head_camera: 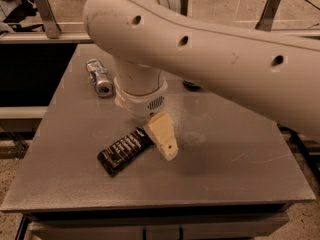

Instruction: Pick rxbar chocolate

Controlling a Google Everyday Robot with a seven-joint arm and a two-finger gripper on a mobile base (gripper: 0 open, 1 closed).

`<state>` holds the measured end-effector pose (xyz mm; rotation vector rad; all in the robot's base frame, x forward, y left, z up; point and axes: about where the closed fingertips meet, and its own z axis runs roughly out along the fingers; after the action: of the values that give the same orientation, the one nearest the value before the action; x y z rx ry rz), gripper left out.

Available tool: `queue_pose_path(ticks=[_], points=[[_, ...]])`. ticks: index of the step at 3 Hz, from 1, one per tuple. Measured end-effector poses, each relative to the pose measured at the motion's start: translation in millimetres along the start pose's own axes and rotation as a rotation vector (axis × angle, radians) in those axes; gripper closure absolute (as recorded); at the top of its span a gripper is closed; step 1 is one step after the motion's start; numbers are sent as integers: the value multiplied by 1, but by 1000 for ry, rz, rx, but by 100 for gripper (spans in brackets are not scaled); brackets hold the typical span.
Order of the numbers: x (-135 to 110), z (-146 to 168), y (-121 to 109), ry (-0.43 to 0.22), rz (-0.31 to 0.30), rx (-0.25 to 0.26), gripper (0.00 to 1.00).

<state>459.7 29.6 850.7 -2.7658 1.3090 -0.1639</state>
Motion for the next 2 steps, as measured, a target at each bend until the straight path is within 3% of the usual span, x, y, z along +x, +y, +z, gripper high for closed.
queue_pose_path(ticks=[1, 2], points=[[-16, 8, 2, -16, -46, -19, 0], [-27, 17, 5, -49, -56, -44, 18]])
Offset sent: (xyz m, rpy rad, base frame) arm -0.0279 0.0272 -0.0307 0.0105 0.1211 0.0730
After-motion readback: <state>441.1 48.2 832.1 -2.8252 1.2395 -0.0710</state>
